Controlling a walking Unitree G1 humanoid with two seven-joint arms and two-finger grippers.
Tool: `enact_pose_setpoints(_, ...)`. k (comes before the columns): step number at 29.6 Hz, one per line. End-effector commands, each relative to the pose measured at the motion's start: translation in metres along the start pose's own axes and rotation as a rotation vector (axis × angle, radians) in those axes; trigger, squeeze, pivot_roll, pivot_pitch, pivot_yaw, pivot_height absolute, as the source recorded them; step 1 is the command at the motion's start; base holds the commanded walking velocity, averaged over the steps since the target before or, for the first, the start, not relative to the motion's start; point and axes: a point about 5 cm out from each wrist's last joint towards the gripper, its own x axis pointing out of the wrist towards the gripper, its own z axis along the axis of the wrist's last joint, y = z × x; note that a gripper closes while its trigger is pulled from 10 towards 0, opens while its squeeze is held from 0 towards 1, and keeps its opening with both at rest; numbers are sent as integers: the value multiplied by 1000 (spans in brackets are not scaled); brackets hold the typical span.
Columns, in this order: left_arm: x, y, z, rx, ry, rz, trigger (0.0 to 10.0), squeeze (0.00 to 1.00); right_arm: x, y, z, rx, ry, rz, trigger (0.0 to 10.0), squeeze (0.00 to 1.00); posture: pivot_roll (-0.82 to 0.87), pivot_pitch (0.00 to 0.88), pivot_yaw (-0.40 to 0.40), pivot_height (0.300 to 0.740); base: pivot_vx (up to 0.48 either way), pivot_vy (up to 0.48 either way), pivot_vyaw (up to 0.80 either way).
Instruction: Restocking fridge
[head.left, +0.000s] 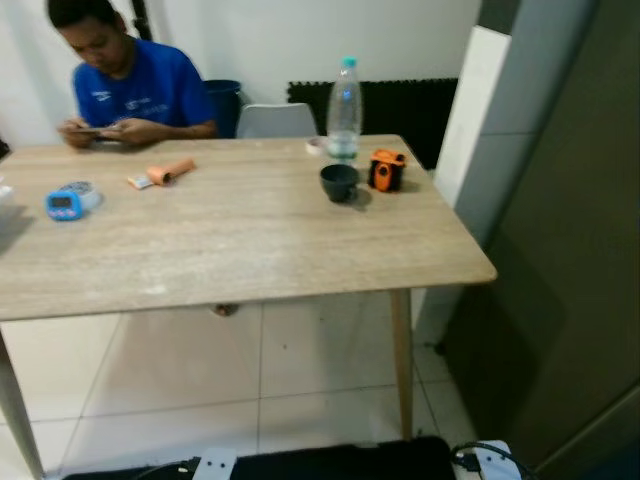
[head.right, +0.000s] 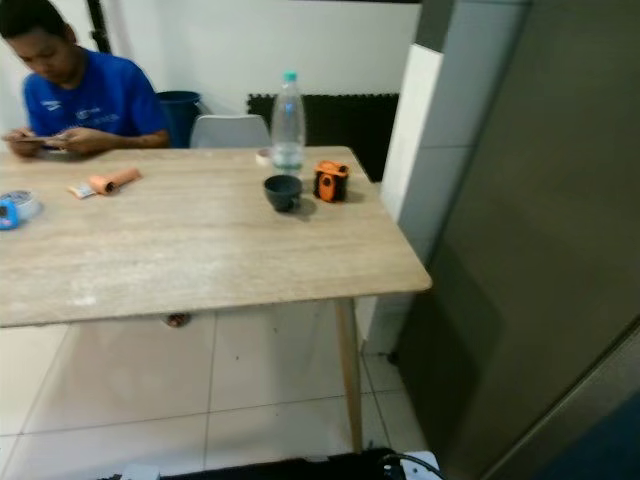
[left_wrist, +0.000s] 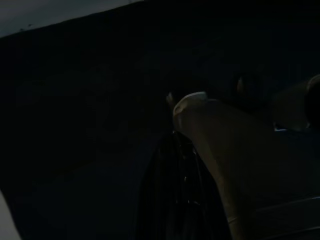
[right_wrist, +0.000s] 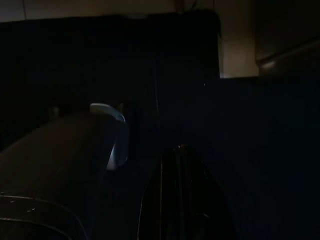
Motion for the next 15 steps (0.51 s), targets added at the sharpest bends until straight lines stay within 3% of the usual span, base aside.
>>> enact_pose_setpoints(1, -5, 11, -14, -4, 35, 28, 10000, 0, 1, 3, 2, -3, -8, 10, 10000, 0, -49, 0, -18, 740, 0, 0, 0)
enact_pose_setpoints(15, -2, 1, -14, -13, 37, 22, 10000, 0, 1, 3, 2, -15, -6, 18, 10000, 0, -50, 0, -19, 740, 0, 0, 0)
